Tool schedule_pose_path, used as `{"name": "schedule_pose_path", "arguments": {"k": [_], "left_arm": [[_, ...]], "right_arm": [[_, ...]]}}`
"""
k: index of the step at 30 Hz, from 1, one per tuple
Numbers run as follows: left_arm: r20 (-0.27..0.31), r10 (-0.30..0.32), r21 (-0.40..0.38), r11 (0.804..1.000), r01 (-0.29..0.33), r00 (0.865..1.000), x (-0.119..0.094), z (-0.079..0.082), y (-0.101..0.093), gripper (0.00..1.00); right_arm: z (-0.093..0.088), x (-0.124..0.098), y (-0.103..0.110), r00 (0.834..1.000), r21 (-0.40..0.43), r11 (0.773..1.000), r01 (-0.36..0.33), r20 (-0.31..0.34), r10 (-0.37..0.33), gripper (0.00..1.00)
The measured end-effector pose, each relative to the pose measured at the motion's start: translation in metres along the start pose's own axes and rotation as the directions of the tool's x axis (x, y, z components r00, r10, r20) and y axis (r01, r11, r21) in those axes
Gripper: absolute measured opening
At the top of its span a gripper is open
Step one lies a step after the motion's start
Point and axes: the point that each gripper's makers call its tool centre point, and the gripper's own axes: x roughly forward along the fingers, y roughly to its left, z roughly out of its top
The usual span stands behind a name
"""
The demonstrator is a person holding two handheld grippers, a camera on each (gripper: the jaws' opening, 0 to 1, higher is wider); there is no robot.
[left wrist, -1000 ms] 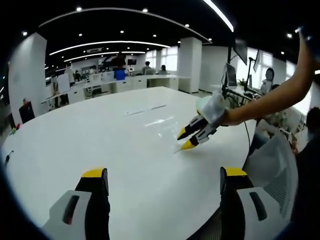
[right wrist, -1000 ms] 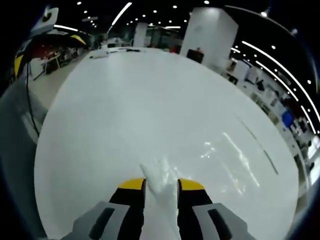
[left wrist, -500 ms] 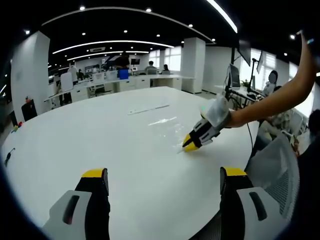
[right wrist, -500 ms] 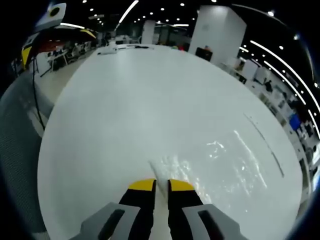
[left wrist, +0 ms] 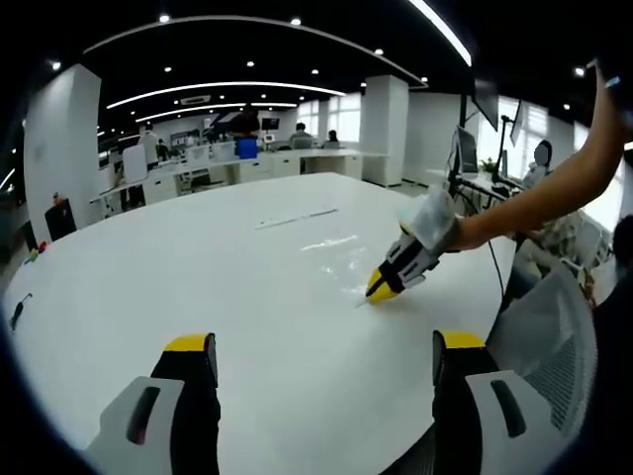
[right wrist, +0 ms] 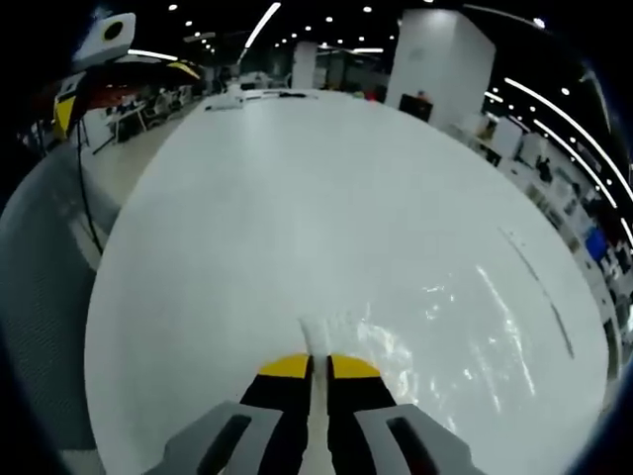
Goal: Open the resealable bag by pulling the two sides of the seal apart until the entire bag opening is separated and visibly accessible.
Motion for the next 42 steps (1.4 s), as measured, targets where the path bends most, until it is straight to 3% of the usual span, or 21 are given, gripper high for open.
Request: {"name": "schedule_pose_path", "arguments": {"k": [5,21,30,42], "left_arm": [[-0.010,-0.018,0.016,1.000,0.019,1.000,0.002,-0.002,-0.005,0.79],[-0.025,-0.087,0.059,0.994,0.089,0.996,0.007,-0.004,-0.025,0.80],[-0.031,-0.148,0.051,0.987,0.149,0.989,0.010,-0.005,-0.042,0.79],[-0.086,-0.196,0.148,0.967,0.207,0.977,0.018,-0.015,-0.059,0.79]], "right_arm": [[0.003,-0.003,0.010,0.999,-0.014,0.999,-0.032,0.001,0.032,0.00],[0.020,-0.031,0.047,0.990,-0.056,0.988,-0.142,0.012,0.143,0.00],[0.027,-0.042,0.056,0.990,-0.061,0.988,-0.141,0.010,0.142,0.00],[0.033,-0.059,0.070,0.986,-0.083,0.983,-0.167,-0.011,0.166,0.00]]}}
